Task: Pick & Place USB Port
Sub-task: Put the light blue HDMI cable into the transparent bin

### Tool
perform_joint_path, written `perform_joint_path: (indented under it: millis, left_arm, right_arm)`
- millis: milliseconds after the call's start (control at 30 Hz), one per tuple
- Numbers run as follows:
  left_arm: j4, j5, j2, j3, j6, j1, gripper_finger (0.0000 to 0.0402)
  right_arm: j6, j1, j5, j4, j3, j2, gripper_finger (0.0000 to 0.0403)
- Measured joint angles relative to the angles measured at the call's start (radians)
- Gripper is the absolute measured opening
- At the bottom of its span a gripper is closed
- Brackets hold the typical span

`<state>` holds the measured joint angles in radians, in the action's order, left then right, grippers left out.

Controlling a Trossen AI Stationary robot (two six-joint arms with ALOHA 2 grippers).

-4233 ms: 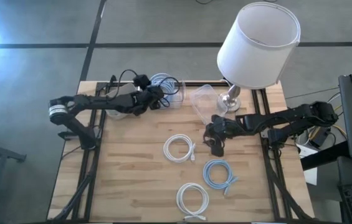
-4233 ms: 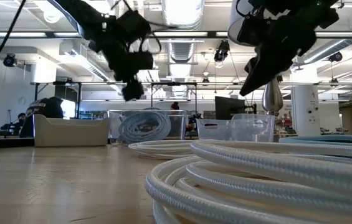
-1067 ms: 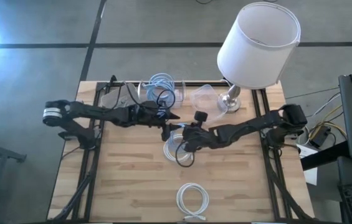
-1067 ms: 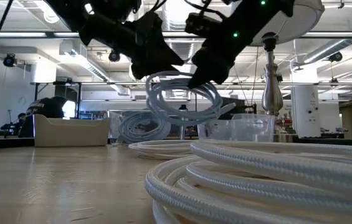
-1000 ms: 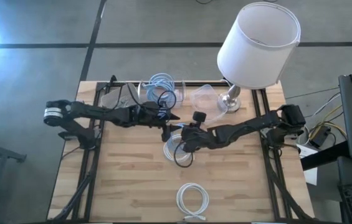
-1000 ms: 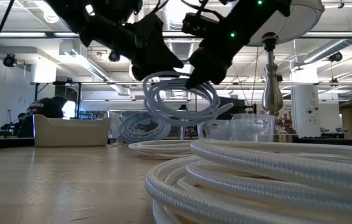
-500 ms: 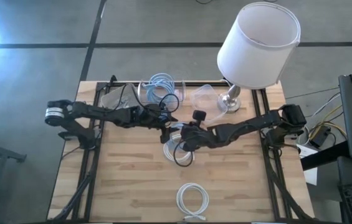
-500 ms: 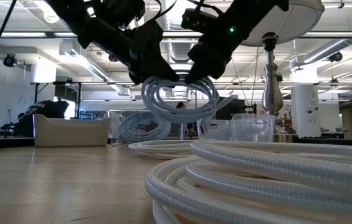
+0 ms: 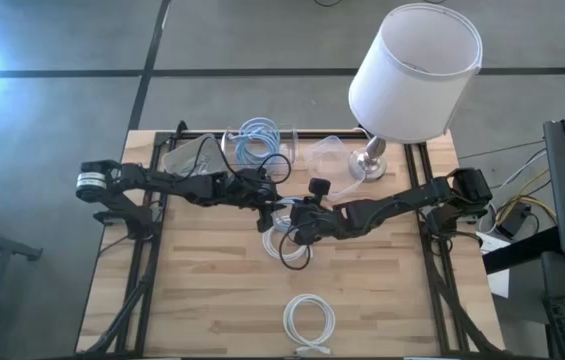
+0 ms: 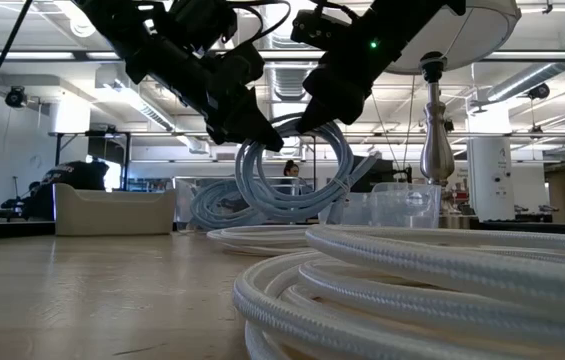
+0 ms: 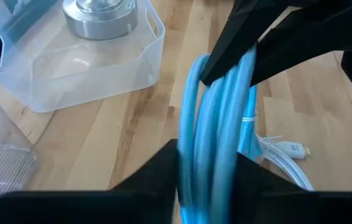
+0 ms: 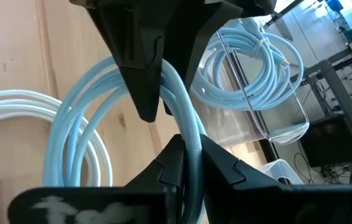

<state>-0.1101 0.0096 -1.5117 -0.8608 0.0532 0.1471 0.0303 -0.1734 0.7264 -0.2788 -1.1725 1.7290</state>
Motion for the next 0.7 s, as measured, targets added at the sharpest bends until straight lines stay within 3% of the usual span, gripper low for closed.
perform_joint_path:
  millis: [100, 367, 700]
  left_arm:
    - [0.002, -0.002, 0.001, 0.0, 0.0, 0.0, 0.0064]
    - [0.007, -0.01, 0.001, 0.002, 0.003, 0.002, 0.0064]
    - [0.007, -0.019, 0.002, 0.002, 0.006, 0.002, 0.0064]
  right_arm:
    - [0.0, 0.002, 0.002, 0.0, 0.0, 0.0, 0.0031]
    - [0.004, 0.01, -0.001, -0.005, 0.0, 0.0, 0.0052]
    - [-0.001, 0.018, -0.004, -0.014, 0.001, -0.002, 0.0121]
